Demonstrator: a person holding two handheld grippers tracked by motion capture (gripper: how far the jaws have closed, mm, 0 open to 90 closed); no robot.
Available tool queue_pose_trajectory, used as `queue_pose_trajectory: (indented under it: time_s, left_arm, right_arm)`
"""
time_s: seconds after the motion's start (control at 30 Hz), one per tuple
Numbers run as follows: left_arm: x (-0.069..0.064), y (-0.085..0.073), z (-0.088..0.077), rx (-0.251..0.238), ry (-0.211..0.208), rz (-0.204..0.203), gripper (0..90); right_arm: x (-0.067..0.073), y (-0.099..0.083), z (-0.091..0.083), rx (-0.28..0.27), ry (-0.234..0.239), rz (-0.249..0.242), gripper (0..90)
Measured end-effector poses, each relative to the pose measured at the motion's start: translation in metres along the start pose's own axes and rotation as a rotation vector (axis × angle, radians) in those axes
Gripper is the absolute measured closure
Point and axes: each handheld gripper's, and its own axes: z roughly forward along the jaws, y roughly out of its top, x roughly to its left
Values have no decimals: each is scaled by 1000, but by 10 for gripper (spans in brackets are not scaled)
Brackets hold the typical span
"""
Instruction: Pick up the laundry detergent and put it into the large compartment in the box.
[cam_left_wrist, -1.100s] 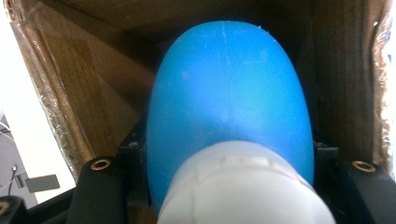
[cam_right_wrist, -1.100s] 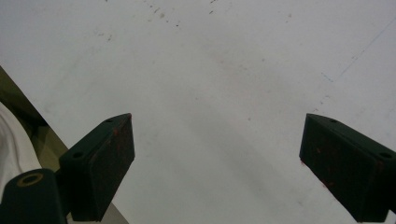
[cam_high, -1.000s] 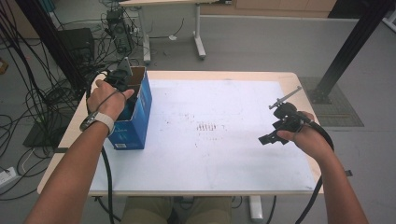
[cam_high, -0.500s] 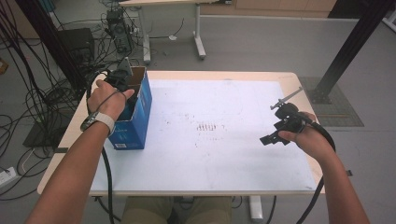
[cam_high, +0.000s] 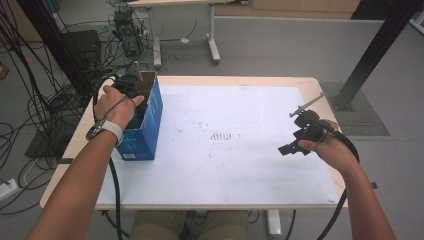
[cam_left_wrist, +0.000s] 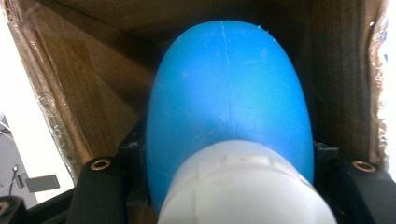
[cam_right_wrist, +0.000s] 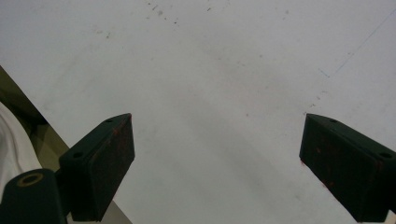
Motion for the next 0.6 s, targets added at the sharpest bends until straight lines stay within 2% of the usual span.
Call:
queue_pose_trajectory:
  time_s: [0.6]
  left_arm:
    - [1,1,0,6,-3,3,373]
  right_arm:
    - [-1,0,1,2,1,-5,103]
